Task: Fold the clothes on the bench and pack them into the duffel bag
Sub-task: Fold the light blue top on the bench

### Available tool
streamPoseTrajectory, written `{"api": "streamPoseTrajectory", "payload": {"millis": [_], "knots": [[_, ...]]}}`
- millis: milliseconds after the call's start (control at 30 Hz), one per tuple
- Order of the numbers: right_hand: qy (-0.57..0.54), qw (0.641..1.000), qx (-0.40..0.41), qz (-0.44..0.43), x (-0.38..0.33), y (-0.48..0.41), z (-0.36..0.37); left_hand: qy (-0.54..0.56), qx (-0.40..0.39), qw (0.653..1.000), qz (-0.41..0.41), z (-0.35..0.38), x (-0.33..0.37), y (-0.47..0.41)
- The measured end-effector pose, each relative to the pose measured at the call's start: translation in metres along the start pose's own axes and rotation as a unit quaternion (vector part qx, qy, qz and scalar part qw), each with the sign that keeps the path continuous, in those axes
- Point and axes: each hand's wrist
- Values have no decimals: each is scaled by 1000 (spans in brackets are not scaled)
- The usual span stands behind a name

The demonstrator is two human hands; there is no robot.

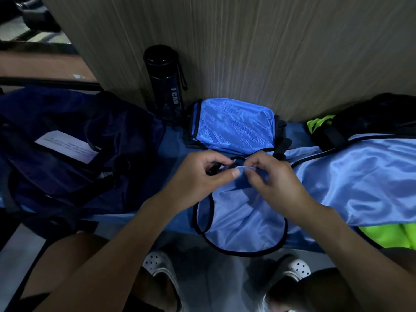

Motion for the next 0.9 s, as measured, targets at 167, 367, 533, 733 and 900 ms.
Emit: {"api": "streamPoseTrajectory", "payload": {"millis": [167, 367, 533, 733, 900], "knots": [[-38, 999, 0, 31, -2, -3, 1, -6, 0, 1000, 20, 3, -5, 0], [-14, 999, 36, 15, 1, -7, -1, -12, 26, 999, 42, 8, -8, 1], [67, 995, 51, 60, 13, 13, -16, -29, 8, 999, 36, 14, -12, 5], [219, 956, 17, 195, 31, 43, -37, -48, 17, 997, 54, 22, -14, 10], [60, 972, -55, 220, 35, 53, -39, -33, 5, 998, 47, 26, -8, 22]]}}
Point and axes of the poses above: each hand's wrist, its own y-axis away from the middle knuckle, its own z-axis out of the palm, x = y × z, and after that the axes turned 12 degrees about z, right-handed
